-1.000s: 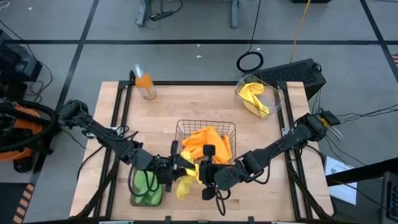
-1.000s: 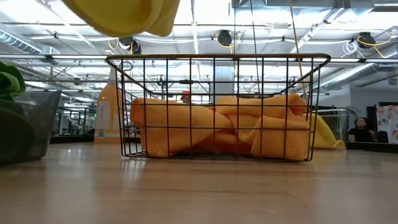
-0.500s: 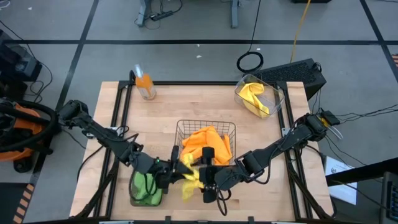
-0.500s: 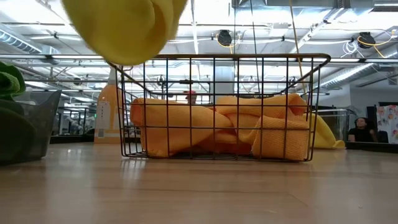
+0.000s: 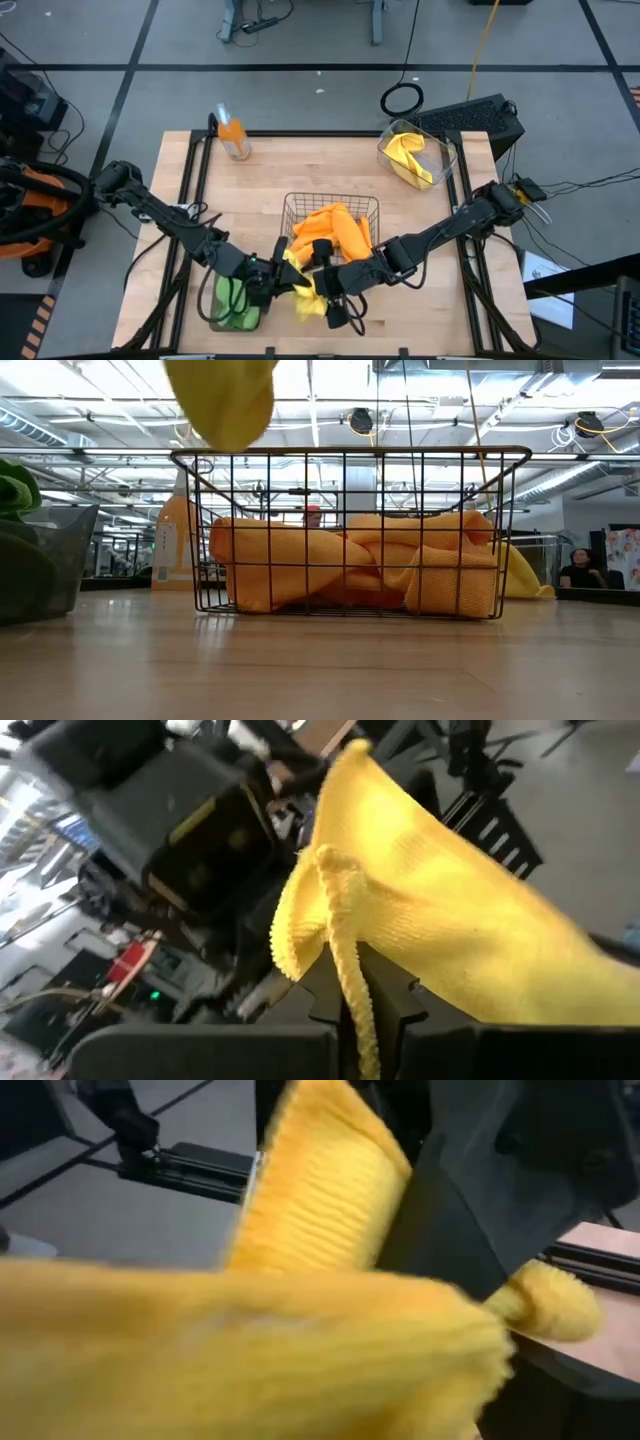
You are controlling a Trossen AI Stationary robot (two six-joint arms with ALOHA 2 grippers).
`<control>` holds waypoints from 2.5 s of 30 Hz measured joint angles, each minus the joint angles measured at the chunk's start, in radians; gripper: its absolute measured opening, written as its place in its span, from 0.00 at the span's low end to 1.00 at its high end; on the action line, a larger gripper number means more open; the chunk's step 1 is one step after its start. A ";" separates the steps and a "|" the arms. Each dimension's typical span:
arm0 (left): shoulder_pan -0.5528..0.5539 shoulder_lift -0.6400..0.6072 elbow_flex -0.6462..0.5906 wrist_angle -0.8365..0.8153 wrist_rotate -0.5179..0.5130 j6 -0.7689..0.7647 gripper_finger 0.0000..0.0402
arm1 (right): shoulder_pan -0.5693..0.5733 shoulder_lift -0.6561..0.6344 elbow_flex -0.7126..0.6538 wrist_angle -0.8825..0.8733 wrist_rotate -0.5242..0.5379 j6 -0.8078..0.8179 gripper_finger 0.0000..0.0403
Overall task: Sort microfiber towel by color & place in baskets
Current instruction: Put the yellow microfiber towel into the transparent bin
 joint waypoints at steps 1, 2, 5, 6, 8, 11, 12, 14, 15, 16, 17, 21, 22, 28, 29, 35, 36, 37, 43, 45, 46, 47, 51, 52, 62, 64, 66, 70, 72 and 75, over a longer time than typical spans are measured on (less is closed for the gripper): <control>0.000 0.000 0.000 0.002 0.015 0.000 0.04 | -0.001 0.003 0.000 0.000 -0.002 -0.010 0.75; 0.000 0.000 0.000 0.010 0.027 -0.004 0.04 | 0.000 0.005 0.000 -0.005 -0.006 -0.016 0.72; 0.000 0.000 0.000 0.025 0.045 -0.014 0.04 | -0.009 0.023 0.001 0.019 -0.025 -0.013 0.61; 0.000 0.000 0.000 0.023 0.045 -0.020 0.04 | -0.011 0.026 0.001 0.013 -0.024 -0.013 0.57; 0.000 0.000 0.000 0.023 0.044 -0.034 0.04 | -0.012 0.026 -0.001 0.005 -0.025 -0.013 0.47; 0.000 0.000 0.000 0.026 0.042 -0.035 0.05 | -0.012 0.026 -0.001 0.006 -0.024 -0.020 0.29; 0.000 0.000 0.000 0.023 0.042 -0.036 0.05 | -0.011 0.026 -0.001 0.004 -0.025 -0.021 0.22; 0.000 0.000 0.000 0.019 0.041 -0.064 0.08 | -0.010 0.026 -0.001 -0.004 -0.028 -0.024 0.08; 0.000 0.000 0.000 0.019 0.034 -0.085 0.10 | -0.011 0.026 -0.001 -0.008 -0.028 -0.025 0.05; 0.000 0.000 0.000 0.019 0.020 -0.100 0.13 | -0.011 0.026 -0.001 -0.012 -0.026 -0.025 0.03; 0.000 0.000 0.000 0.017 0.005 -0.112 0.17 | -0.011 0.026 -0.001 -0.021 -0.023 -0.023 0.04; -0.007 0.000 0.000 -0.010 -0.104 -0.164 0.36 | -0.011 0.024 -0.001 -0.093 -0.012 0.001 0.03; -0.009 0.000 0.000 -0.023 -0.143 -0.167 0.41 | -0.011 0.018 -0.001 -0.123 -0.011 0.009 0.02; -0.047 -0.001 0.000 -0.100 -0.345 -0.193 0.67 | 0.004 -0.049 -0.001 -0.299 0.143 0.073 0.01; -0.054 -0.001 0.000 -0.108 -0.372 -0.193 0.70 | 0.008 -0.065 -0.001 -0.319 0.166 0.075 0.01; -0.073 -0.001 0.001 -0.118 -0.493 -0.194 0.80 | 0.050 -0.146 -0.001 -0.399 0.252 0.077 0.01; -0.073 -0.001 0.001 -0.118 -0.509 -0.195 0.80 | 0.059 -0.154 -0.001 -0.406 0.261 0.074 0.01; -0.073 -0.002 0.001 -0.118 -0.521 -0.202 0.80 | 0.068 -0.160 -0.001 -0.410 0.271 0.069 0.01; -0.033 -0.002 0.001 -0.189 -0.503 -0.246 0.80 | 0.131 -0.181 -0.001 -0.412 0.335 -0.034 0.01; -0.010 -0.002 0.001 -0.232 -0.500 -0.268 0.79 | 0.147 -0.181 -0.001 -0.418 0.365 -0.064 0.01; 0.003 -0.002 0.001 -0.248 -0.495 -0.284 0.78 | 0.153 -0.181 -0.001 -0.421 0.380 -0.070 0.01; 0.016 -0.002 0.001 -0.263 -0.478 -0.299 0.77 | 0.157 -0.181 -0.001 -0.425 0.394 -0.070 0.01; 0.080 -0.001 0.001 -0.276 -0.224 -0.350 0.70 | 0.163 -0.181 -0.001 -0.444 0.438 -0.046 0.01; 0.098 0.003 0.001 -0.263 -0.147 -0.352 0.67 | 0.163 -0.181 -0.001 -0.445 0.447 -0.042 0.01; 0.181 0.041 0.001 -0.237 -0.032 -0.323 0.13 | 0.162 -0.181 -0.001 -0.443 0.536 -0.112 0.01; 0.185 0.040 0.001 -0.222 -0.016 -0.324 0.04 | 0.162 -0.181 -0.001 -0.459 0.538 -0.106 0.01; 0.183 0.033 0.001 -0.214 -0.007 -0.324 0.04 | 0.159 -0.181 -0.001 -0.487 0.539 -0.077 0.01; 0.168 0.031 0.001 -0.200 0.009 -0.323 0.05 | 0.158 -0.181 -0.001 -0.574 0.585 0.053 0.01; 0.162 0.032 0.001 -0.182 0.009 -0.323 0.03 | 0.158 -0.181 -0.001 -0.609 0.616 0.125 0.03; 0.161 0.031 0.001 -0.156 0.008 -0.323 0.02 | 0.158 -0.178 -0.001 -0.612 0.629 0.196 0.08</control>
